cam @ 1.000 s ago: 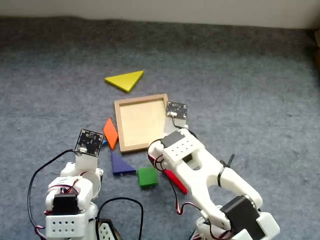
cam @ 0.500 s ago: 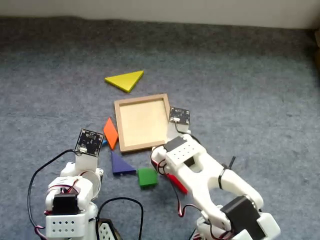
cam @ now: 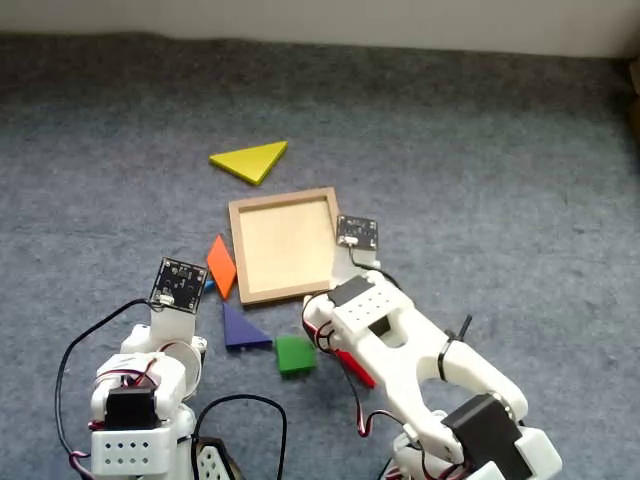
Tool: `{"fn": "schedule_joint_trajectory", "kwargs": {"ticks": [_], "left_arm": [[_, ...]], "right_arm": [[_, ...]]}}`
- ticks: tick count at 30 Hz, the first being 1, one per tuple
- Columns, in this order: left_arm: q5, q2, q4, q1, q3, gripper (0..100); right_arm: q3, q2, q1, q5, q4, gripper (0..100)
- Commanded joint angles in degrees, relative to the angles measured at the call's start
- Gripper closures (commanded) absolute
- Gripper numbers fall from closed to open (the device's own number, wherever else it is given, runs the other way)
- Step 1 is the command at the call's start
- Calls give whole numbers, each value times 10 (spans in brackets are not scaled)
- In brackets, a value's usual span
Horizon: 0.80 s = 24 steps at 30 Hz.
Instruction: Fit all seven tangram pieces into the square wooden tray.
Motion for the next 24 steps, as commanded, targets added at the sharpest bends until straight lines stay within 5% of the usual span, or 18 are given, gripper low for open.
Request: {"fn": "schedule_joint_trajectory", "kwargs": {"ticks": [1,24], "left_arm": [[-2,-3,3,3,11,993],[-2,-3,3,3,11,993]], "right_arm": [[-2,-18,6,16,21,686],[-1,-18,-32,19,46,684]]}}
